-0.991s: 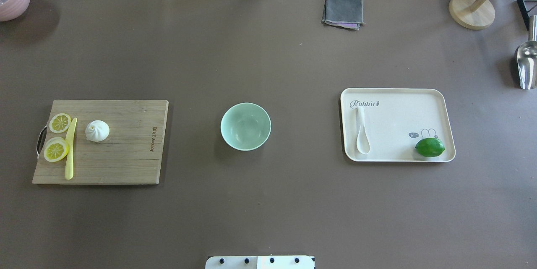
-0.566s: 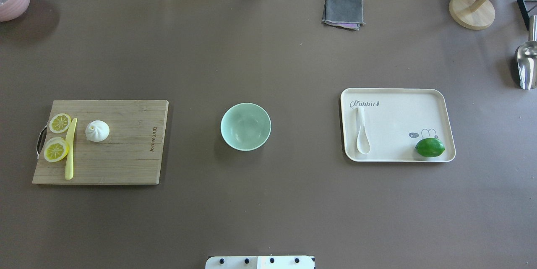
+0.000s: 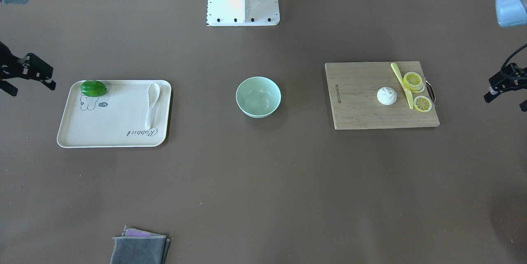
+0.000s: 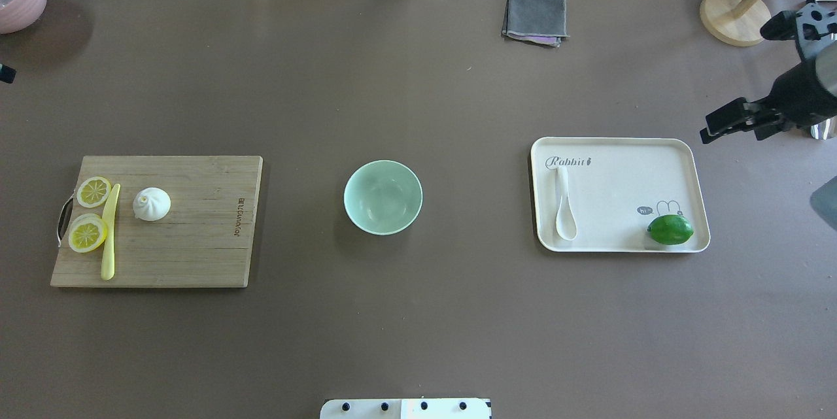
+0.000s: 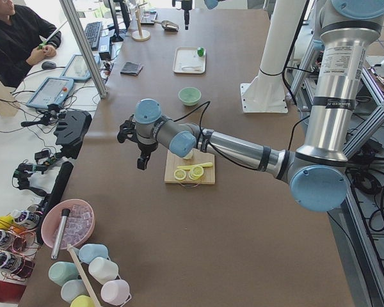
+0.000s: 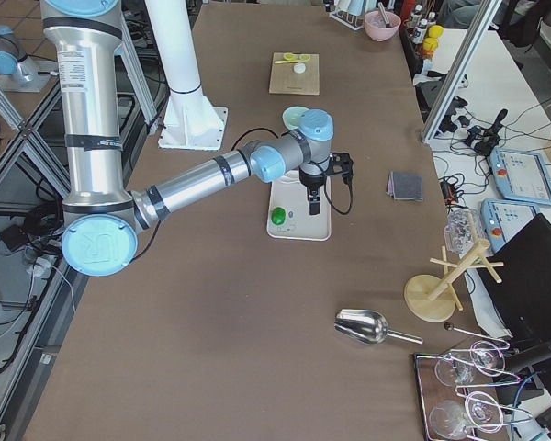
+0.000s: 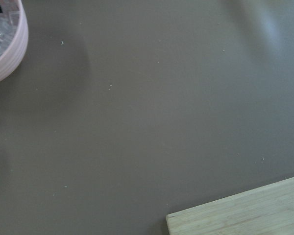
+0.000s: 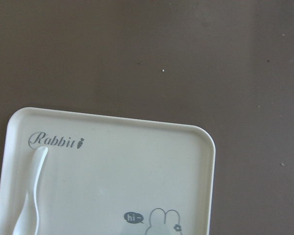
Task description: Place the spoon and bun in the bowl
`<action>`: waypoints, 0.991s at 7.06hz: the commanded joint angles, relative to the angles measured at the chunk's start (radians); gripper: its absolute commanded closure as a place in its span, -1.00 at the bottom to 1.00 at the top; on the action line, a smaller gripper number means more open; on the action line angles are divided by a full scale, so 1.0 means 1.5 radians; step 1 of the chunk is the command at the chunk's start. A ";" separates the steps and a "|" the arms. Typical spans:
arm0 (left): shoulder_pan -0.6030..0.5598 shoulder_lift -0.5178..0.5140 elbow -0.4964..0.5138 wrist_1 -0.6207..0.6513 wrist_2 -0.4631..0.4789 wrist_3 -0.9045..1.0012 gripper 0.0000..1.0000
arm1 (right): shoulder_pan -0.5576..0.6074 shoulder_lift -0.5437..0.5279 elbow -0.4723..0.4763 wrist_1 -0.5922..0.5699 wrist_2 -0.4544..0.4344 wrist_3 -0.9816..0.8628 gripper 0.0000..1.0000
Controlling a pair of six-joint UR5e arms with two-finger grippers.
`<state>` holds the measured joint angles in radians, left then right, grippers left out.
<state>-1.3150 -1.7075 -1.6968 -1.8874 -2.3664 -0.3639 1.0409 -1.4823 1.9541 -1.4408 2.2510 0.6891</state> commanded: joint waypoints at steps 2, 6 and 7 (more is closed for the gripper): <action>0.089 -0.022 -0.002 -0.043 0.066 -0.103 -0.96 | -0.119 0.066 -0.023 0.015 -0.061 0.164 -1.00; 0.129 -0.028 -0.012 -0.046 0.069 -0.125 -0.96 | -0.225 0.136 -0.108 0.016 -0.133 0.221 -0.98; 0.139 -0.028 -0.012 -0.060 0.069 -0.130 -0.96 | -0.235 0.157 -0.131 0.016 -0.156 0.221 -0.98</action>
<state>-1.1241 -1.7489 -1.7136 -1.9590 -2.2635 -0.5513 0.7152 -1.2846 1.7984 -1.4174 2.0538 1.0094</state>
